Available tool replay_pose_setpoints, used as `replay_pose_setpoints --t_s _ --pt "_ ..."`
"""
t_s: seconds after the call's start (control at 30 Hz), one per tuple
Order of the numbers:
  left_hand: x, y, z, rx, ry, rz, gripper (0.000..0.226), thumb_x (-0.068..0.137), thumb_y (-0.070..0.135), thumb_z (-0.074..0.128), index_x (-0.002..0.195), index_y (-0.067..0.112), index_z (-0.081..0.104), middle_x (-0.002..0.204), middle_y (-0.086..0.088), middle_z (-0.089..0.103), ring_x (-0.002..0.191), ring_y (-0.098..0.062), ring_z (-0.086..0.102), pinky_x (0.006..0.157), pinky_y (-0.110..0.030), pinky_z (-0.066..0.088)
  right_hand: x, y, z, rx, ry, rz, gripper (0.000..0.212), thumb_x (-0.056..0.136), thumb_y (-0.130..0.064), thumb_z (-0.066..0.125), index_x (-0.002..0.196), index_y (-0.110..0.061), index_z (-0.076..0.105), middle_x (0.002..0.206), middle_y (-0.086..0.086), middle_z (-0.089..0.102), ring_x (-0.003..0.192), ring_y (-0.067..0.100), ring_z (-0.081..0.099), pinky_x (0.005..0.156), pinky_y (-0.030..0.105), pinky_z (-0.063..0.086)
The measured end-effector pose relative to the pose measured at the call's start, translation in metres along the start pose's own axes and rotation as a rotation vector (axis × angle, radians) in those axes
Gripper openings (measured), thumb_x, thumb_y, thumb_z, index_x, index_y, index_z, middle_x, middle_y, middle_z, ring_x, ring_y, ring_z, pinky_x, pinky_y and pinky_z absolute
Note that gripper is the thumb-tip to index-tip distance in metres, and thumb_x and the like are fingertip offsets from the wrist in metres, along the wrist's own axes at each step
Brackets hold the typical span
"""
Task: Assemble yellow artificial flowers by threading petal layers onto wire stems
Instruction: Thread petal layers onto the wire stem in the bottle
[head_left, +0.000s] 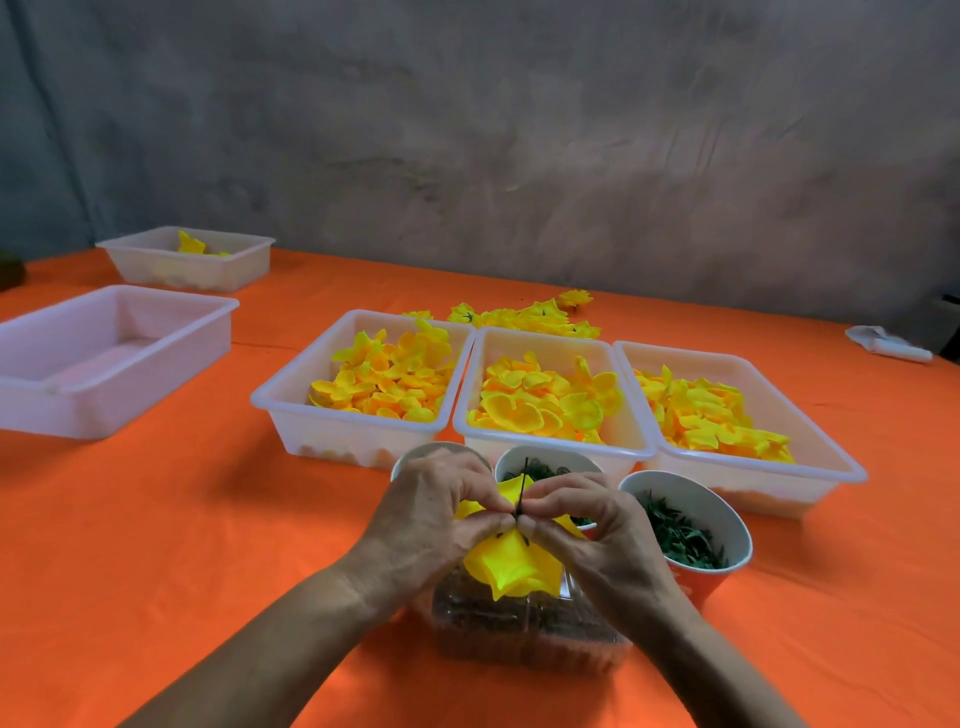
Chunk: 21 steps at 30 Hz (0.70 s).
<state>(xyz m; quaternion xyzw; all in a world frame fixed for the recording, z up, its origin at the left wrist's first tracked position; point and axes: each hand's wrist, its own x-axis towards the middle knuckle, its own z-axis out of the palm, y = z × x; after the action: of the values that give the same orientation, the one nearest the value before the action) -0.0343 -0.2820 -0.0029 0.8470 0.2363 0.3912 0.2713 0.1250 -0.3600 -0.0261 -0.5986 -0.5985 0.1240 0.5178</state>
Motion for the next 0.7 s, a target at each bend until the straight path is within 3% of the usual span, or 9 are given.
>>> replay_pose_setpoints --t_s 0.13,0.27,0.43,0.6,0.7 --pt "-0.003 -0.007 0.003 -0.011 0.011 0.025 0.007 0.07 0.008 0.081 0.076 0.009 0.077 0.081 0.0 0.067 0.083 -0.017 0.061 0.077 -0.031 0.048 -0.001 0.003 0.006 -0.034 0.068 -0.153 0.015 0.071 -0.02 0.076 0.082 -0.029 0.071 0.083 -0.019 0.067 0.094 0.02 0.059 0.078 0.036 0.05" --pt "-0.004 -0.01 0.007 0.03 0.024 0.106 0.005 0.07 0.013 0.077 0.07 0.008 0.074 0.076 0.0 0.066 0.079 -0.019 0.059 0.072 -0.032 0.045 -0.002 0.006 0.009 -0.044 0.106 -0.224 0.001 0.072 -0.017 0.073 0.072 -0.017 0.073 0.081 -0.011 0.069 0.091 0.025 0.059 0.075 0.04 0.05" --pt "-0.007 -0.013 0.012 0.031 0.058 0.133 0.007 0.072 0.013 0.073 0.068 0.009 0.071 0.075 0.007 0.061 0.076 -0.01 0.055 0.069 -0.029 0.045 -0.002 0.007 0.012 -0.084 0.141 -0.27 0.007 0.072 -0.012 0.072 0.069 -0.006 0.07 0.08 -0.006 0.069 0.089 0.024 0.059 0.076 0.038 0.05" --pt "-0.01 -0.01 0.012 0.031 0.064 0.119 0.006 0.072 0.014 0.072 0.069 0.009 0.071 0.074 0.006 0.061 0.073 -0.01 0.056 0.067 -0.03 0.045 -0.006 0.001 0.012 -0.123 0.147 -0.271 0.004 0.073 -0.012 0.072 0.071 -0.008 0.071 0.081 -0.007 0.069 0.09 0.022 0.059 0.077 0.039 0.051" --pt "-0.005 -0.006 0.005 0.081 0.004 0.124 0.008 0.072 0.017 0.072 0.073 0.009 0.075 0.076 0.0 0.066 0.076 -0.016 0.061 0.071 -0.032 0.046 -0.005 -0.004 0.008 -0.114 0.105 -0.153 0.009 0.072 -0.01 0.078 0.072 -0.018 0.074 0.081 -0.012 0.069 0.097 0.016 0.057 0.082 0.032 0.048"
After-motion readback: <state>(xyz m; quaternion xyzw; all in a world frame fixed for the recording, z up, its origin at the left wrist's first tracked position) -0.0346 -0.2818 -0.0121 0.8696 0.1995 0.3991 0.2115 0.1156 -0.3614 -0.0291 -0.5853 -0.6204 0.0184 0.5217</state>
